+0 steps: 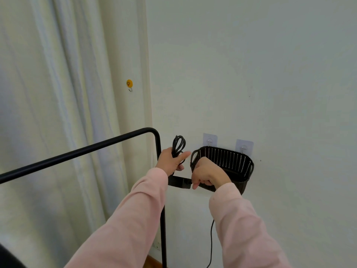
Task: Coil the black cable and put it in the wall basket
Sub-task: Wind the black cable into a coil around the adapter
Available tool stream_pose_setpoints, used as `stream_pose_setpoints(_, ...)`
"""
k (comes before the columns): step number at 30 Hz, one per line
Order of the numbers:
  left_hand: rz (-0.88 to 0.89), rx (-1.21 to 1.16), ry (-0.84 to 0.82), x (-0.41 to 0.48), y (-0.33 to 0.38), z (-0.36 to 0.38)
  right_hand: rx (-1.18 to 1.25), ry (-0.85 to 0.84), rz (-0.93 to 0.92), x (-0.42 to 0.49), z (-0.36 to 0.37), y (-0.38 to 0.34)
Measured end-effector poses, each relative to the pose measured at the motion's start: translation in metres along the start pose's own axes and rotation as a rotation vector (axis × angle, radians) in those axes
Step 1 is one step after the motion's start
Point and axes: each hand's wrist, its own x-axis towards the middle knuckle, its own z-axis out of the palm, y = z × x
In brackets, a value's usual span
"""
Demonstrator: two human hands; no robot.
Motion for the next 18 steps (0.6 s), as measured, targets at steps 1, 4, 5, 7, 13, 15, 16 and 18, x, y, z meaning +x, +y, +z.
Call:
stream_pose_setpoints(1,-0.001,-0.028,0.02,0.001,0.0,0.0,-0.019,-0.005,0.014,0.002,0.002,0.001)
stream_pose_setpoints(4,-0.008,-0.113,0.094,0.004,0.003,0.002,-0.056,-0.017,0.051,0.004,0.005,0.004)
stream_pose_setpoints(5,0.003,-0.139,0.112,0.005,0.004,0.003,-0.064,-0.012,0.058,0.005,0.006,0.004)
stream_pose_setpoints(7,0.039,-0.089,0.145,0.006,0.005,0.003,-0.094,0.005,0.072,0.006,0.008,0.004)
stream_pose_setpoints(13,0.053,-0.032,0.156,0.006,0.002,0.008,-0.198,0.011,0.04,-0.003,0.007,0.0)
stream_pose_setpoints(15,0.059,-0.071,0.152,0.005,0.006,0.009,-0.182,-0.006,0.027,-0.004,0.008,0.0)
stream_pose_setpoints(16,0.069,-0.108,0.136,0.003,0.009,0.009,-0.165,-0.008,0.014,-0.004,0.008,-0.001)
stream_pose_setpoints(18,0.086,-0.149,0.08,0.001,0.012,0.009,-0.076,-0.017,-0.022,-0.005,0.006,-0.003)
